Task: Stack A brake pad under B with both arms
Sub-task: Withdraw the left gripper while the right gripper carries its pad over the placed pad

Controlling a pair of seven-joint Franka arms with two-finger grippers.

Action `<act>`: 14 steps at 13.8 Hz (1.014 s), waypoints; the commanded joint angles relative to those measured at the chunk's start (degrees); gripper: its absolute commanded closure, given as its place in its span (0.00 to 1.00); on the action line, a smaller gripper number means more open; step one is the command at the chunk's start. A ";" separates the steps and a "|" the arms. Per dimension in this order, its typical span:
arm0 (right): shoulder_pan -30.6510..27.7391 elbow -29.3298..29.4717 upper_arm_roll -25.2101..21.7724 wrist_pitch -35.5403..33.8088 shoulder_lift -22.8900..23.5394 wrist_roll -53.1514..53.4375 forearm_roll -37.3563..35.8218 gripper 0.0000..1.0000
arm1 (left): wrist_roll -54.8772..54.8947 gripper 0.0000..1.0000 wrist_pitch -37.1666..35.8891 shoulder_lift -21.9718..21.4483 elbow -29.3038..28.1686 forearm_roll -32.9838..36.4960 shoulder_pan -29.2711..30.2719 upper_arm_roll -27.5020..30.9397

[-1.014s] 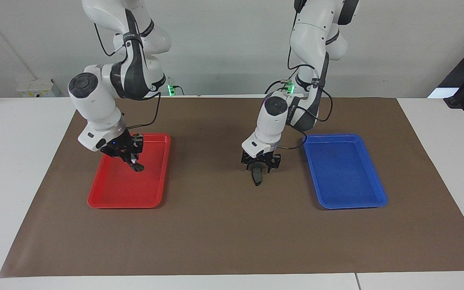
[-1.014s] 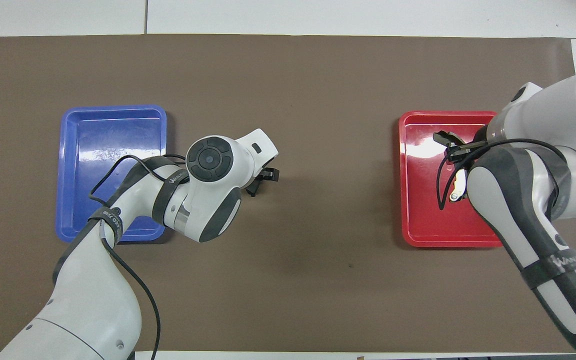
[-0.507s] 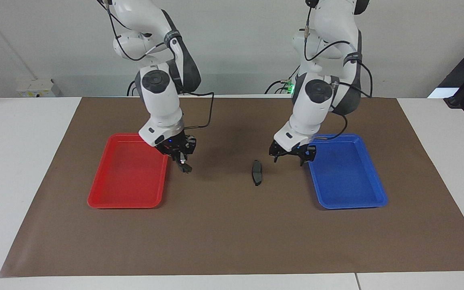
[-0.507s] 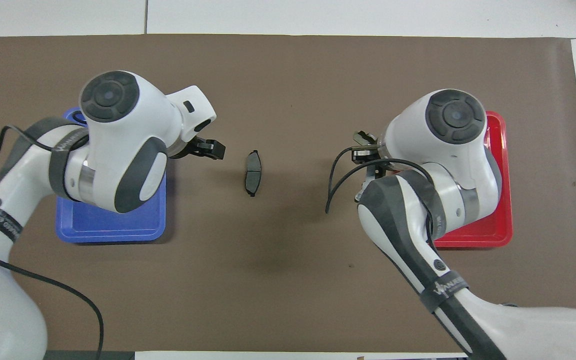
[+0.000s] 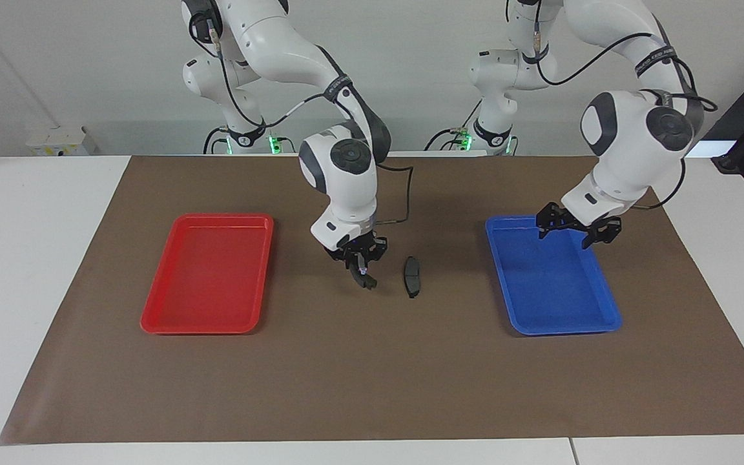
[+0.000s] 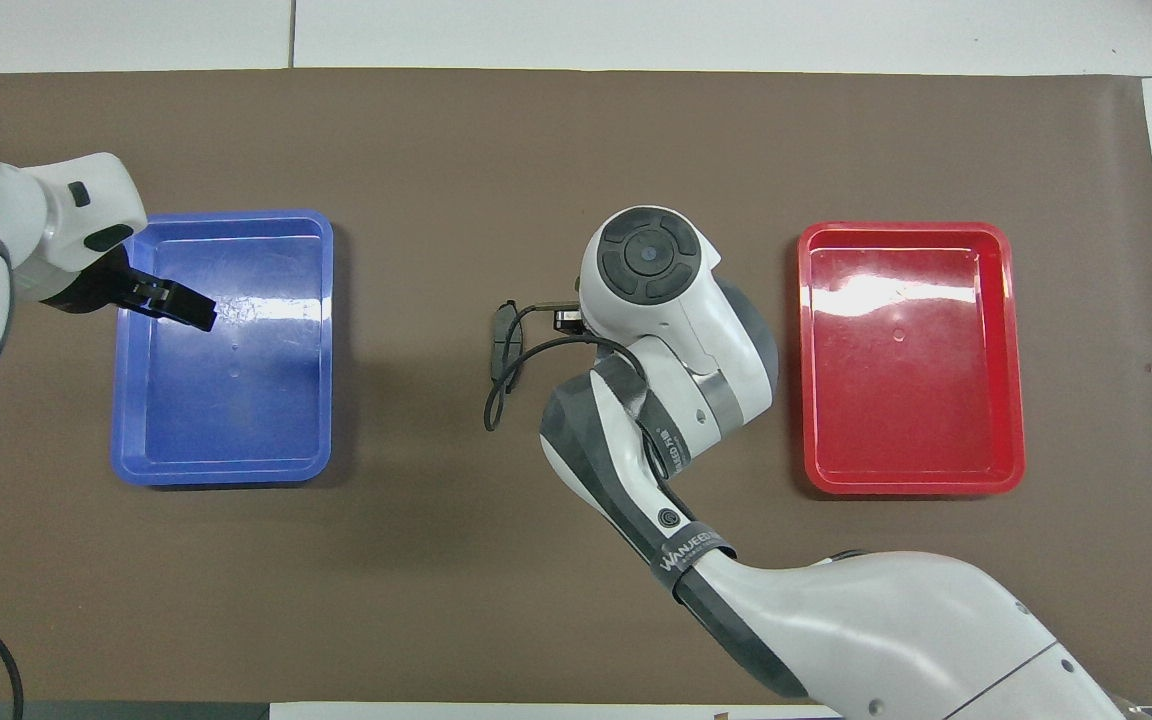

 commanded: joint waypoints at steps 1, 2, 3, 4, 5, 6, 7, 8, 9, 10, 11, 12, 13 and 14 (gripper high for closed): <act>1.97 3.62 -0.26 2.50 2.31 3.00 1.06 1.00 | 3.06 0.00 -5.87 -5.97 -0.58 0.00 2.16 -0.54; 2.67 3.62 -0.26 3.31 2.57 3.09 1.85 1.00 | 3.24 0.00 -8.07 -7.73 -0.58 0.00 3.21 -0.54; 2.76 3.71 -0.26 3.66 3.18 3.09 2.11 1.00 | 3.24 0.00 -10.00 -8.96 -0.58 0.00 3.83 -0.45; 2.94 4.23 -0.18 3.67 4.06 3.18 2.03 1.00 | 3.24 0.00 -11.59 -10.19 -0.49 0.09 4.62 -0.10; 3.90 5.10 0.00 3.58 5.20 3.36 2.12 1.00 | 3.24 0.00 -13.26 -11.25 -0.58 0.09 5.41 -0.10; 4.60 5.81 0.00 3.58 6.17 4.14 1.94 1.00 | 3.24 0.00 -14.58 -11.87 -0.75 0.09 6.03 -0.10; 4.78 5.90 0.09 3.75 7.31 4.67 1.59 1.00 | 3.24 0.00 -15.29 -12.22 -0.84 0.09 6.39 -0.10; 5.22 6.25 0.09 3.84 7.93 4.68 1.50 1.00 | 3.24 0.00 -15.21 -12.14 -0.84 0.09 6.48 -0.10; 5.40 6.95 0.09 3.93 8.28 4.68 1.59 1.00 | 3.16 0.00 -14.69 -12.14 -0.84 0.09 6.48 -0.27; 5.40 7.13 0.09 4.11 8.72 4.68 1.42 1.00 | 2.98 0.00 -14.42 -12.14 -0.76 0.09 6.39 -0.27; 5.75 7.31 0.09 4.11 9.68 4.68 1.33 1.00 | 2.98 0.00 -14.24 -12.05 -0.75 0.09 6.39 -0.27; 6.54 8.88 0.09 4.02 11.17 4.76 1.41 1.00 | 2.98 0.00 -14.33 -12.14 -0.75 0.09 6.39 -0.27; 6.98 10.20 0.09 3.93 12.14 4.76 1.50 1.00 | 2.98 0.00 -14.33 -12.14 -0.75 0.09 6.39 -0.27; 6.81 10.47 0.09 3.58 12.15 4.76 1.42 1.00 | 2.98 0.00 -14.33 -12.14 -0.75 0.09 6.48 -0.27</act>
